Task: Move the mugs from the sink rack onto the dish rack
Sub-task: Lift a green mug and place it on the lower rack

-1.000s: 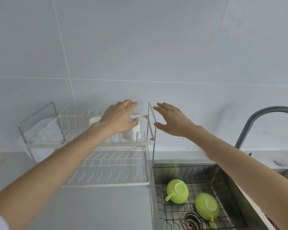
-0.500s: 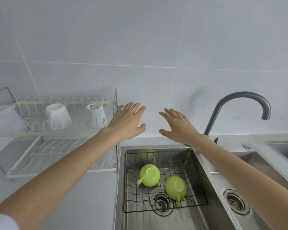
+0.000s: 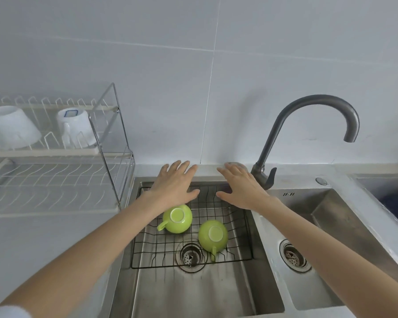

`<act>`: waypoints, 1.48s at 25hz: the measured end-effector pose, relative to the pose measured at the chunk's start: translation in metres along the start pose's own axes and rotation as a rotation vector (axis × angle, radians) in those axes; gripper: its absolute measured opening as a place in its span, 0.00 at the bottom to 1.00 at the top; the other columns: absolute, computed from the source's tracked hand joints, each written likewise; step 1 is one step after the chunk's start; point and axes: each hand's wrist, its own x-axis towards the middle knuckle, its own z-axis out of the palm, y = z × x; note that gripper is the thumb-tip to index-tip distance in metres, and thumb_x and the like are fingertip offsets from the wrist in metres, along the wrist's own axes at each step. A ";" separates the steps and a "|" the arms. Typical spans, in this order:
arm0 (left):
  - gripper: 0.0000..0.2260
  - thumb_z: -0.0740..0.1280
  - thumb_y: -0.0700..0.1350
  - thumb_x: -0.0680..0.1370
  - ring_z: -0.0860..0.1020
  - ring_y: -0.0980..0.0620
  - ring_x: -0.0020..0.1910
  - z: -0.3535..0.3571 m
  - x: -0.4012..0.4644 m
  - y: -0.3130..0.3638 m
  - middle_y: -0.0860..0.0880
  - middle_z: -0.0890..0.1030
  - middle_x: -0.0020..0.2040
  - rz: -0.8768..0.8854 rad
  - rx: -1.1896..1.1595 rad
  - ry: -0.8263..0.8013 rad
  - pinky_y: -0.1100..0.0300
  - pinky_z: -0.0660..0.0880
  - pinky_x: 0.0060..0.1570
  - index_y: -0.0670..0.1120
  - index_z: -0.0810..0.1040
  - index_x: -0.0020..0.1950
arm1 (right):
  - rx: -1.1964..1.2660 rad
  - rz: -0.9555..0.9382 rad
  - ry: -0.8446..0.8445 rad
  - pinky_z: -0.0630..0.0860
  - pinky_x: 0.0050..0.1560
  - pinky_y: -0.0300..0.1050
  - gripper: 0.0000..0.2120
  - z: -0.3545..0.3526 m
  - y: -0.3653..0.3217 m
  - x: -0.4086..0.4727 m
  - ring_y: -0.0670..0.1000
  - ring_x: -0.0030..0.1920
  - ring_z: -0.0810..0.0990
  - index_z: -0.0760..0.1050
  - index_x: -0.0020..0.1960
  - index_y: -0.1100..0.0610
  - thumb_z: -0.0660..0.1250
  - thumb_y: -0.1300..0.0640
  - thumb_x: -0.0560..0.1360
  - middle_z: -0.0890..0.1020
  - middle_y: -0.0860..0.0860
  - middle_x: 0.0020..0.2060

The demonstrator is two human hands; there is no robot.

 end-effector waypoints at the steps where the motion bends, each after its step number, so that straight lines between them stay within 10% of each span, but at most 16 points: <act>1: 0.30 0.57 0.56 0.77 0.51 0.44 0.76 0.007 0.003 0.003 0.44 0.53 0.77 -0.001 -0.006 -0.016 0.46 0.52 0.74 0.46 0.50 0.74 | 0.005 0.005 -0.013 0.50 0.75 0.52 0.32 0.006 0.006 0.000 0.55 0.76 0.50 0.53 0.75 0.54 0.62 0.48 0.75 0.54 0.55 0.76; 17: 0.30 0.58 0.55 0.77 0.58 0.45 0.74 0.128 0.059 0.023 0.45 0.57 0.76 -0.054 -0.202 -0.341 0.47 0.60 0.71 0.46 0.52 0.74 | 0.254 0.194 -0.345 0.57 0.73 0.52 0.32 0.128 0.072 0.029 0.58 0.74 0.56 0.54 0.74 0.55 0.63 0.49 0.75 0.59 0.58 0.74; 37: 0.27 0.67 0.46 0.74 0.73 0.46 0.62 0.248 0.091 0.040 0.43 0.74 0.65 -0.627 -1.020 -0.492 0.60 0.70 0.55 0.43 0.61 0.69 | 0.689 0.504 -0.471 0.71 0.65 0.56 0.29 0.227 0.096 0.062 0.62 0.64 0.71 0.50 0.75 0.49 0.59 0.56 0.77 0.66 0.61 0.67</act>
